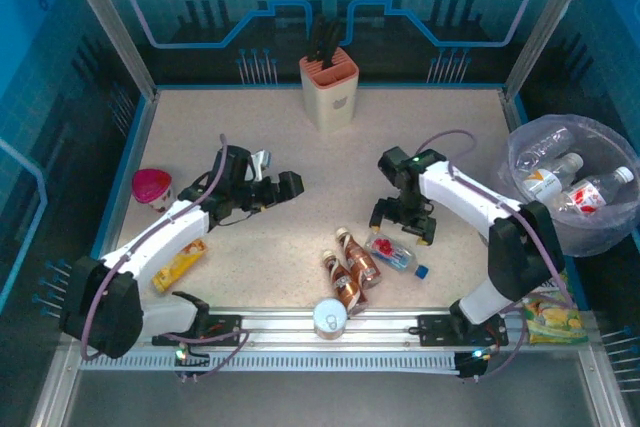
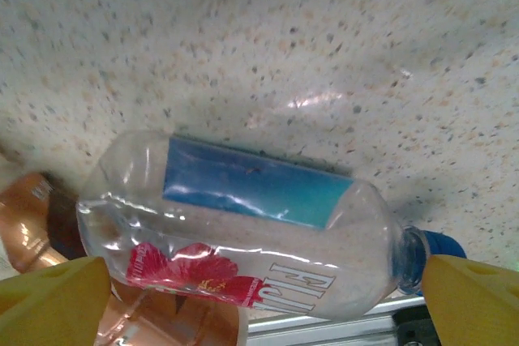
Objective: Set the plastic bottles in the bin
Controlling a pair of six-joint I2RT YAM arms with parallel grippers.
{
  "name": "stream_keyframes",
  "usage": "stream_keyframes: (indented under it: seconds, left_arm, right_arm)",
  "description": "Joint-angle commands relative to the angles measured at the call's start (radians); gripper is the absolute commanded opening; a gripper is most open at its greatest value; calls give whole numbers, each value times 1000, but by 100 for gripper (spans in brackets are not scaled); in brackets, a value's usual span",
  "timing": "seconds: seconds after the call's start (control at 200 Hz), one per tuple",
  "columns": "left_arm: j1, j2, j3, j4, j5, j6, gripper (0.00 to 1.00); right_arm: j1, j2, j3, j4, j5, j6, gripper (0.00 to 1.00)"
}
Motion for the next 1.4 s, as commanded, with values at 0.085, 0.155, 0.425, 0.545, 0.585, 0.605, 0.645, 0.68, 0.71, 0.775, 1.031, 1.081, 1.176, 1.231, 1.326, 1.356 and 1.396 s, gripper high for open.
stream_keyframes:
  seconds: [0.085, 0.155, 0.425, 0.545, 0.585, 0.605, 0.645, 0.68, 0.71, 0.775, 1.031, 1.081, 1.176, 1.231, 1.326, 1.356, 1.396]
  left_arm:
    - [12, -50, -29, -34, -23, -8, 99]
    - [12, -50, -29, -38, -17, -10, 99]
    - [13, -79, -33, -45, -24, -17, 99]
    - [12, -95, -32, -52, -22, -20, 99]
    - [12, -102, -34, -57, -26, -18, 99]
    - [12, -106, -35, -61, -30, -17, 99]
    - [13, -112, -35, -65, -35, -15, 99]
    - [13, -117, -36, -68, -38, -13, 99]
    - [14, -118, -37, -70, -41, -14, 99]
    - [13, -116, -38, -69, -40, -14, 99]
    - [14, -107, -42, -56, -41, -20, 99]
    - [14, -106, -41, -59, -46, -18, 99]
    - [14, -103, -40, -59, -48, -18, 99]
    - [14, -101, -38, -61, -49, -17, 99]
    - [14, -98, -38, -61, -52, -17, 99]
    - [14, -96, -38, -59, -54, -18, 99]
    - [14, -95, -39, -57, -56, -19, 99]
  right_arm:
    - [35, -92, -1, -109, 37, -17, 100]
    - [39, -115, 23, -135, 60, -87, 100]
    - [87, -65, 83, -218, 75, -444, 100]
    - [82, -1, 82, -212, 84, -511, 100]
    - [83, 12, 73, -193, 61, -529, 100]
    - [82, 16, 69, -183, 46, -537, 100]
    - [83, 27, 60, -164, 20, -550, 100]
    - [84, 37, 55, -155, 7, -560, 100]
    - [84, 44, 50, -146, 2, -570, 100]
    - [83, 58, 43, -129, -11, -590, 98]
    - [33, 141, 20, -44, -20, -613, 94]
    - [30, 159, 20, -36, -15, -613, 93]
    - [2, 184, 21, -20, -12, -610, 88]
    - [-21, 182, 21, -13, -6, -603, 83]
    - [-38, 156, 18, 3, 7, -592, 74]
    - [-42, 149, 18, 3, 15, -584, 69]
    - [-47, 144, 16, 5, 25, -579, 64]
